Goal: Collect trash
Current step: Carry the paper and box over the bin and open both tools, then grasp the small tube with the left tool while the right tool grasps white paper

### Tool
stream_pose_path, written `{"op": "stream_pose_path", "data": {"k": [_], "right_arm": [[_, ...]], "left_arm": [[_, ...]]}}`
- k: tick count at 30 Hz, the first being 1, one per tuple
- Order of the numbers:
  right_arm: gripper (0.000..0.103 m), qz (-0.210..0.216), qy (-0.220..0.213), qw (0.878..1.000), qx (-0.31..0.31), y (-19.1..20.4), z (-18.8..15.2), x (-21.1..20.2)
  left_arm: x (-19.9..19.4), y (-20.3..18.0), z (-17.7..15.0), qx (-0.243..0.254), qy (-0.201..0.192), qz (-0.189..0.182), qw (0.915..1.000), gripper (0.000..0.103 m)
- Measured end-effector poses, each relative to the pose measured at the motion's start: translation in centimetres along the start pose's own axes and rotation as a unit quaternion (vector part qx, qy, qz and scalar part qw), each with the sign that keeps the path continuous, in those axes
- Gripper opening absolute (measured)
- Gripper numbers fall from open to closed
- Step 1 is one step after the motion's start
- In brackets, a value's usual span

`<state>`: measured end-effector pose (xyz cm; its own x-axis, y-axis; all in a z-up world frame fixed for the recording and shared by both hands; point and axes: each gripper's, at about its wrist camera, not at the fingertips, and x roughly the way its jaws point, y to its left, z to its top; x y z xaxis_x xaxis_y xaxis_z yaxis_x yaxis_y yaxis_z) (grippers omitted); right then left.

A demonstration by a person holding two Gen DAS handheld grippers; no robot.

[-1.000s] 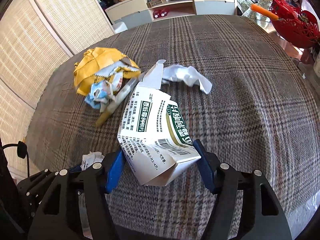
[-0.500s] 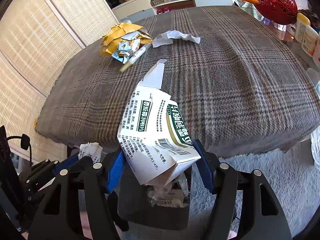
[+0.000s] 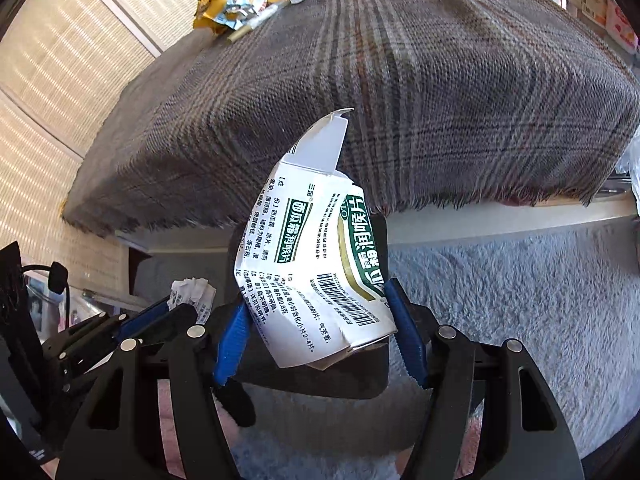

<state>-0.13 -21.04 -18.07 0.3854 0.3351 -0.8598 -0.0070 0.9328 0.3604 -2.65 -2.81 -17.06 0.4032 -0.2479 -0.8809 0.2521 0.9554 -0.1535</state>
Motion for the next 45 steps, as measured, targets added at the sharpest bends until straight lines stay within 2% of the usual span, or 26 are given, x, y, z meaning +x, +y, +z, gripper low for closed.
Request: {"op": "stream_pose_path", "data": {"k": [5, 13, 20, 25, 30, 38, 39, 45], "right_arm": [[0.065, -0.007, 0.021, 1.000, -0.001, 0.2, -0.9, 2.0], [0.065, -0.018, 0.031, 0.999, -0.006, 0.5, -0.9, 3.1], [0.067, -0.012, 0.045, 0.999, -0.005, 0.9, -0.8, 3.9], [0.067, -0.013, 0.038, 0.999, 0.000, 0.9, -0.5, 3.6], [0.071, -0.015, 0.031, 0.999, 0.010, 0.1, -0.4, 3.2], [0.079, -0.013, 0.004, 1.000, 0.021, -0.9, 0.0, 1.4], [0.083, -0.013, -0.002, 1.000, 0.019, -0.9, 0.1, 0.9], [0.089, -0.007, -0.060, 0.998, 0.011, -0.4, 1.6, -3.8]], "left_arm": [[2.2, 0.9, -1.3, -0.010, 0.023, -0.004, 0.9997, 0.015], [4.4, 1.4, -1.9, -0.014, 0.043, -0.007, 0.9990, 0.016], [5.2, 1.8, -2.0, -0.024, 0.052, -0.003, 0.9984, 0.022], [5.3, 2.1, -2.0, -0.027, 0.054, 0.002, 0.9982, 0.031], [4.8, 2.2, -2.0, -0.024, 0.048, 0.012, 0.9985, 0.059], [2.5, 2.1, -1.5, -0.013, 0.022, 0.027, 0.9993, 0.085], [2.0, 2.1, -1.4, -0.011, 0.014, 0.029, 0.9994, 0.087], [-1.1, 2.1, 0.2, -0.016, -0.026, 0.028, 0.9991, 0.089]]}}
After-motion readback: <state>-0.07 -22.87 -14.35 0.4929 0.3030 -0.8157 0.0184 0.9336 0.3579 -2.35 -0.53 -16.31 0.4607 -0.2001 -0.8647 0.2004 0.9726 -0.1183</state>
